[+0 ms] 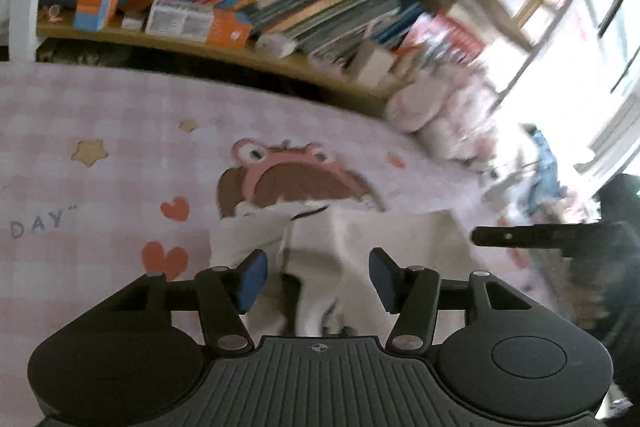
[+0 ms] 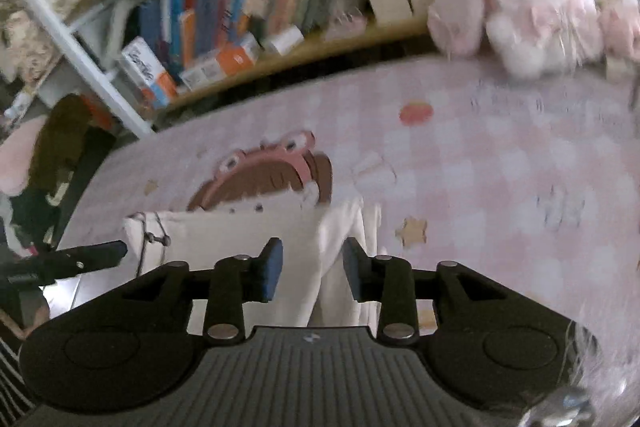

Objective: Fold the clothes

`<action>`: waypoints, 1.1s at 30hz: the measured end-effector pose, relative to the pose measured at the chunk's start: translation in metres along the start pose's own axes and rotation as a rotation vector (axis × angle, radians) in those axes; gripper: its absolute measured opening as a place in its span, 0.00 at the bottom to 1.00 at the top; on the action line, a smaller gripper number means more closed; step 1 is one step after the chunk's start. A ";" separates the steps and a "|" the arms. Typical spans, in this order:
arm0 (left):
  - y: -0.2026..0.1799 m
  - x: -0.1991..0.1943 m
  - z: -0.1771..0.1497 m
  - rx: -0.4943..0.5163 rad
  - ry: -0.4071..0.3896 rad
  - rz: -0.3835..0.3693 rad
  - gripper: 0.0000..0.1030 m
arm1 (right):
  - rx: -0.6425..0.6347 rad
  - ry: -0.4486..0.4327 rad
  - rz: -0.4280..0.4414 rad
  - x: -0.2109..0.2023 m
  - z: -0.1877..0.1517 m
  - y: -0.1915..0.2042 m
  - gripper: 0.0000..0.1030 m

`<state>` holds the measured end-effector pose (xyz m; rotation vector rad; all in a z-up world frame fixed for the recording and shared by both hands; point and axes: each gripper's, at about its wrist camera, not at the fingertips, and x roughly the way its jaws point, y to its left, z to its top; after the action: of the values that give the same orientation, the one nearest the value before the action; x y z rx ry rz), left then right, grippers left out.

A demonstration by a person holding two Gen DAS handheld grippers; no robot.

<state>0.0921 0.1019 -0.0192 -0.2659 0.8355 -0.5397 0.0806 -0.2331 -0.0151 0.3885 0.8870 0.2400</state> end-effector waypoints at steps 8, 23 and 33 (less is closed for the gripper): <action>0.052 0.001 -0.014 -0.615 -0.098 -0.077 0.07 | 0.061 0.038 -0.085 0.032 -0.010 -0.014 0.01; 0.076 0.002 0.002 -0.678 -0.131 -0.074 0.27 | 0.198 -0.046 0.059 0.004 -0.011 -0.018 0.38; 0.079 0.000 0.009 -0.737 -0.158 -0.035 0.00 | 0.195 0.012 0.025 0.033 -0.011 -0.018 0.08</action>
<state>0.1269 0.1678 -0.0473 -0.9861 0.8505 -0.2177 0.0933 -0.2352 -0.0522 0.5801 0.9206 0.1790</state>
